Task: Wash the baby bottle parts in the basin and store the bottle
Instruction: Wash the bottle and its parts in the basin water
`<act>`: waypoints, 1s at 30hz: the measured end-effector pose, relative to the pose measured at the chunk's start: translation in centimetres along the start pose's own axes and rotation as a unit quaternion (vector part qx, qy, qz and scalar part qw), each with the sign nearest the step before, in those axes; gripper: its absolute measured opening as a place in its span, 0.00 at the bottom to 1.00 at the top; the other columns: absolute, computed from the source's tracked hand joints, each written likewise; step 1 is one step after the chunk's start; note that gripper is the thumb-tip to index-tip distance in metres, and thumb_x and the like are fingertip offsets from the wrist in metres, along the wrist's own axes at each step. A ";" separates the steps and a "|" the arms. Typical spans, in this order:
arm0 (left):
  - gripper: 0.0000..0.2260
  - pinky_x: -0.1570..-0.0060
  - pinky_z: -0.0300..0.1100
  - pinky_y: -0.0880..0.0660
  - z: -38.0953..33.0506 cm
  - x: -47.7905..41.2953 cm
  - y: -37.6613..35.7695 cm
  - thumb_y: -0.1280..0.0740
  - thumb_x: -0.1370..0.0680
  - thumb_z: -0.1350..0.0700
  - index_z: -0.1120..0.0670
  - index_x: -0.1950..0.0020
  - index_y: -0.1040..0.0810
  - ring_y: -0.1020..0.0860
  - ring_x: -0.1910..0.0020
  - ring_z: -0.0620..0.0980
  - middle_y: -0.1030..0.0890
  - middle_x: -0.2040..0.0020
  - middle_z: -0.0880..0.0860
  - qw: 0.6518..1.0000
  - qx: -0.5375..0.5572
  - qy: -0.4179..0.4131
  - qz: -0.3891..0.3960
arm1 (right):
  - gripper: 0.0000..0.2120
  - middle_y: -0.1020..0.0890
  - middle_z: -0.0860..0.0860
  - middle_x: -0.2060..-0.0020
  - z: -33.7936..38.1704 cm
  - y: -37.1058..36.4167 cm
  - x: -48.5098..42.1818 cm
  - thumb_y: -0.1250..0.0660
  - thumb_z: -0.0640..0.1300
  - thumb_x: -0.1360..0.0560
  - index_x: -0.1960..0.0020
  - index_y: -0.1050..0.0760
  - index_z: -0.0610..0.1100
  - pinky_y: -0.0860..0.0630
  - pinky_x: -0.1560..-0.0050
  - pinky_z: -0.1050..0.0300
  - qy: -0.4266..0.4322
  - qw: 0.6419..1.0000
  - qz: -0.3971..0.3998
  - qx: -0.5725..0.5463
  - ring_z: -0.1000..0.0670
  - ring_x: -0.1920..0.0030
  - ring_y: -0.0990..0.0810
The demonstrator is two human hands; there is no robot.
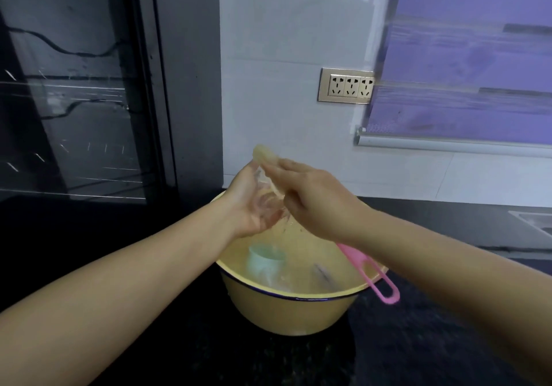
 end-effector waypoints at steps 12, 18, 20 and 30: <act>0.33 0.76 0.36 0.24 -1.0 0.0 -0.4 0.38 0.29 0.31 0.55 0.37 0.25 0.17 0.66 0.57 0.17 0.65 0.55 0.998 0.039 -0.041 0.037 | 0.28 0.25 0.52 0.41 -1.9 1.6 0.9 0.46 0.31 0.24 0.28 0.35 0.50 0.27 0.68 0.70 -0.055 0.990 -0.001 -0.133 0.62 0.72 0.25; 0.23 0.70 0.43 0.21 -1.6 -0.1 -0.4 0.37 0.24 0.38 0.58 0.54 0.21 0.18 0.68 0.53 0.18 0.64 0.55 0.994 0.069 -0.076 0.041 | 0.30 0.27 0.57 0.37 -0.9 1.4 1.6 0.47 0.31 0.25 0.27 0.36 0.53 0.23 0.65 0.65 -0.024 0.994 0.001 -0.110 0.61 0.65 0.24; 0.23 0.71 0.41 0.21 -1.5 0.0 -0.6 0.38 0.24 0.37 0.57 0.52 0.21 0.19 0.67 0.52 0.19 0.63 0.55 0.995 0.061 -0.065 0.054 | 0.30 0.31 0.60 0.33 -1.4 1.2 1.0 0.47 0.32 0.24 0.26 0.37 0.53 0.25 0.65 0.70 -0.037 0.992 -0.008 -0.116 0.63 0.62 0.24; 0.27 0.72 0.41 0.21 -1.3 0.3 -1.3 0.43 0.24 0.34 0.56 0.45 0.21 0.18 0.66 0.51 0.17 0.59 0.56 0.993 0.049 -0.046 0.092 | 0.33 0.41 0.58 0.26 -4.0 1.9 -0.8 0.48 0.29 0.23 0.25 0.44 0.56 0.28 0.69 0.72 -0.125 0.978 -0.003 -0.164 0.60 0.74 0.25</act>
Point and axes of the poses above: each hand's wrist, its own x-axis away from the middle knuckle, its own y-axis out of the back of the hand, z = x × y, the point moved 9 cm from there along -x, towards the middle knuckle
